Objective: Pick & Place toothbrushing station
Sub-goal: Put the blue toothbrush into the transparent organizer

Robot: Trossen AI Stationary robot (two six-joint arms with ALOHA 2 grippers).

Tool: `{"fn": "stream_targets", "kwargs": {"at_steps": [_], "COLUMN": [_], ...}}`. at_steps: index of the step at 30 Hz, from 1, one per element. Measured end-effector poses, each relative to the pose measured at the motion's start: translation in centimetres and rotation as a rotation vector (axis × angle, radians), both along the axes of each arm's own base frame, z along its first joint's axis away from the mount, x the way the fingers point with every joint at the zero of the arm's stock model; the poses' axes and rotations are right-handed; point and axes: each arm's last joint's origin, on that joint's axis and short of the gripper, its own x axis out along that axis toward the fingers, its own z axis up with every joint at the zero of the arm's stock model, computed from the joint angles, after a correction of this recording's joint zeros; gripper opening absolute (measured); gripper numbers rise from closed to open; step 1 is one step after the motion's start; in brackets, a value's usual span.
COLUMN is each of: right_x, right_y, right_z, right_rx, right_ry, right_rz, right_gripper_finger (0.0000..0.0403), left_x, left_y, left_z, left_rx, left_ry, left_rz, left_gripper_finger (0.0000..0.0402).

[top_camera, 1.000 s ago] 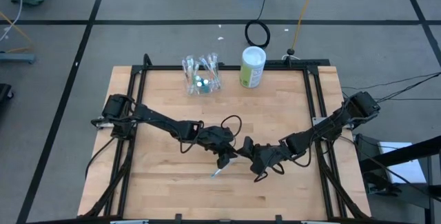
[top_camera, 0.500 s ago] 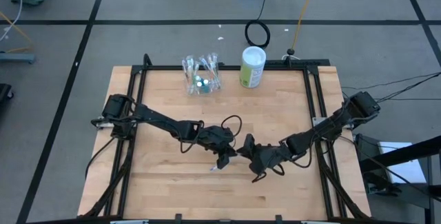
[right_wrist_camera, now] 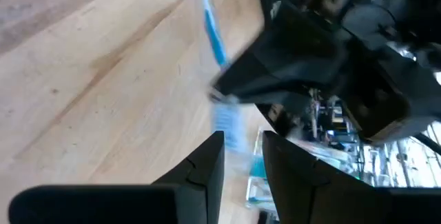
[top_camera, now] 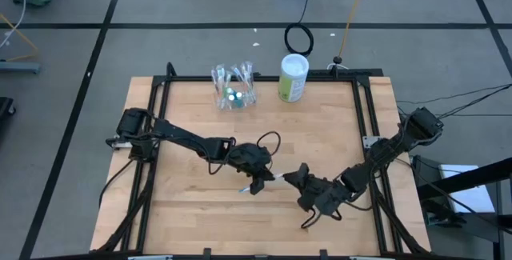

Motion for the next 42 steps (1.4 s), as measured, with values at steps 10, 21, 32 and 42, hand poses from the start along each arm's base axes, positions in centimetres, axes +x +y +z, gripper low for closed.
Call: {"fn": "stream_targets", "kwargs": {"at_steps": [10, 21, 32, 42], "right_x": [1.7, 2.6, 1.7, 1.5], "right_y": [-3.6, -8.5, -7.9, -8.1], "right_z": [1.2, 2.5, 0.0, -0.6], "right_rx": [-0.180, 0.079, 0.472, 0.629], "right_ry": [-0.090, -0.234, 0.135, 0.317], "right_rz": [-0.287, -0.529, -0.262, -0.143], "right_gripper_finger": [0.0095, 0.0087, 0.0086, 0.0086], "left_x": [-1.3, -2.3, -2.8, -2.4], "left_y": [7.1, 16.4, 23.5, 25.7], "left_z": [7.6, 10.5, 6.7, 3.3], "left_rx": [0.438, 0.745, 0.824, 0.854], "left_ry": [-0.297, -0.527, -0.432, -0.417], "left_rz": [0.344, 0.767, 0.875, 0.870], "left_gripper_finger": [0.0008, 0.0007, 0.0009, 0.0006]}}
